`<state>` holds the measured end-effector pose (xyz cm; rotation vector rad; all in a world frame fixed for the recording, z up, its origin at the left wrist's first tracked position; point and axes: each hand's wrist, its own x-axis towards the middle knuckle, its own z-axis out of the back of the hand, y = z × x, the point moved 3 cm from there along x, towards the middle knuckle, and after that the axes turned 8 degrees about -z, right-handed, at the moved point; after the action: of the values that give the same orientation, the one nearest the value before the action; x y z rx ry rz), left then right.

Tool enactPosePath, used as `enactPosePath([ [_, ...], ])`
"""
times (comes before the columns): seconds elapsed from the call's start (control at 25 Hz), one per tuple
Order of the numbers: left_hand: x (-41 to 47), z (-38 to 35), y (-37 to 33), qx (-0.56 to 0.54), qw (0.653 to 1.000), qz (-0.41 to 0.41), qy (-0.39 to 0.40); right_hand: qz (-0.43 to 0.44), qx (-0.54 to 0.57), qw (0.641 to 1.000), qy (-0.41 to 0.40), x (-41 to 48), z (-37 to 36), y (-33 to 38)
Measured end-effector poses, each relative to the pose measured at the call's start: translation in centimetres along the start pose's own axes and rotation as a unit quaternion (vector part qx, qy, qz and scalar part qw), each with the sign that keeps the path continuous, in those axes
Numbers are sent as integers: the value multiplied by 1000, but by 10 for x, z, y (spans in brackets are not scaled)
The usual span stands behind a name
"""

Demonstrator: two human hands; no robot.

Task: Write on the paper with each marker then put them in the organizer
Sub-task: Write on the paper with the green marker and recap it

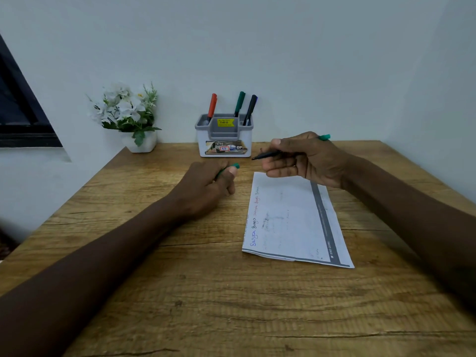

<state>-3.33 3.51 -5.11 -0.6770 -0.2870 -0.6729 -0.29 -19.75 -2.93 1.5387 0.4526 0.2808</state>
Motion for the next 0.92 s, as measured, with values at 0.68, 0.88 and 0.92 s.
enactPosePath([
  [0.68,1,-15,2,-30,996,22,87,95,-278,945,-144,29,-11,-25],
  [0.88,1,-12,0,-38,996,21,81,104,-302,939,-126,32,-10,-27],
  [0.92,1,-12,0,-40,996,22,80,103,-306,938,-126,32,-10,-27],
])
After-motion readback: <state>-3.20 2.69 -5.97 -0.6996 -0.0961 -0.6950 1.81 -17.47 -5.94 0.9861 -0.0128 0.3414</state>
